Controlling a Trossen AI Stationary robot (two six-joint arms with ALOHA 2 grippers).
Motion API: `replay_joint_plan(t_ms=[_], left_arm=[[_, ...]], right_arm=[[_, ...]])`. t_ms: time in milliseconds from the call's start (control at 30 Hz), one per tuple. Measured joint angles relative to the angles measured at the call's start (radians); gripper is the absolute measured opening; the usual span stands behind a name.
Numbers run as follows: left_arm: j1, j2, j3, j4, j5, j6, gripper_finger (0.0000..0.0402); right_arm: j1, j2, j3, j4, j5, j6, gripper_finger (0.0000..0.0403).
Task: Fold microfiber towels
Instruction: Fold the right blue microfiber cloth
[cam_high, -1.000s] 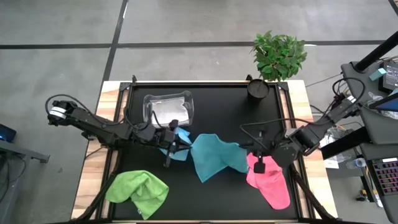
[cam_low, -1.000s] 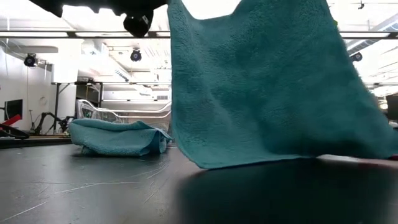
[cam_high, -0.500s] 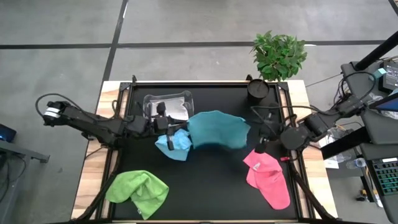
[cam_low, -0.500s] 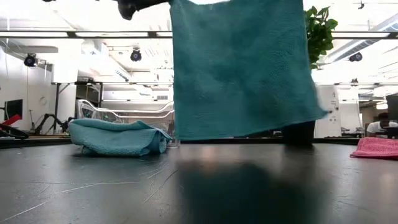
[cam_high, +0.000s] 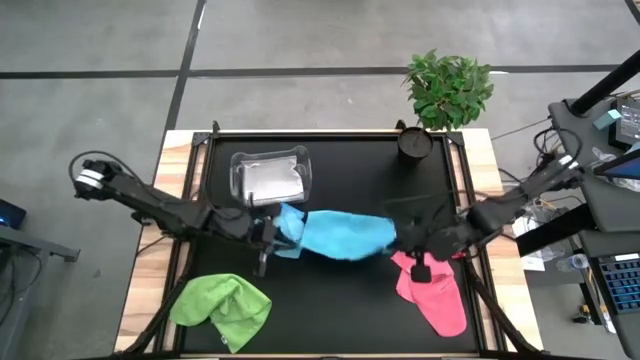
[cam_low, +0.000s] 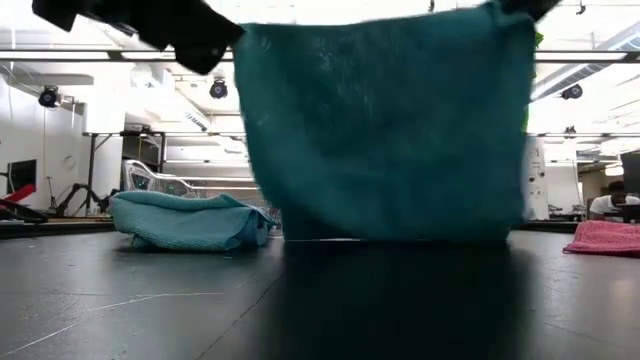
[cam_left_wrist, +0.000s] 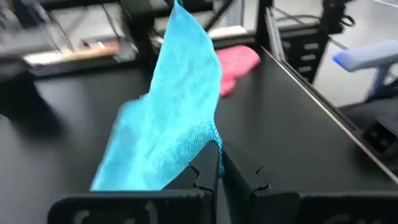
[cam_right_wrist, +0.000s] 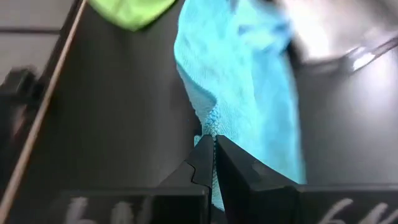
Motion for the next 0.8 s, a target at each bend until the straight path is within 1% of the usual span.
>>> replay_joint_plan(t_ms=[133, 267, 433, 567, 633, 700, 800], left_arm=[[-0.051, 0.094, 0.0, 0.053, 0.004, -0.075, 0.0], [-0.094, 0.185, 0.005, 0.108, 0.024, -0.134, 0.0], [-0.134, 0.281, 0.041, 0.127, 0.072, -0.255, 0.0], [-0.154, 0.358, 0.064, 0.125, 0.085, -0.313, 0.0], [-0.154, 0.386, 0.071, 0.125, 0.064, -0.315, 0.0], [-0.142, 0.405, 0.071, 0.122, 0.022, -0.31, 0.0], [-0.111, 0.42, 0.067, 0.111, -0.053, -0.308, 0.0]], right_arm=[[0.024, 0.075, -0.058, 0.097, -0.145, 0.117, 0.0008], [0.057, 0.165, -0.098, 0.224, -0.28, 0.19, 0.0008], [0.095, 0.279, -0.111, 0.318, -0.393, 0.288, 0.0008], [0.126, 0.355, -0.111, 0.347, -0.409, 0.311, 0.0008], [0.129, 0.376, -0.111, 0.332, -0.392, 0.301, 0.0008], [0.122, 0.382, -0.111, 0.284, -0.327, 0.29, 0.0008], [0.101, 0.377, -0.11, 0.163, -0.204, 0.284, 0.0008]])
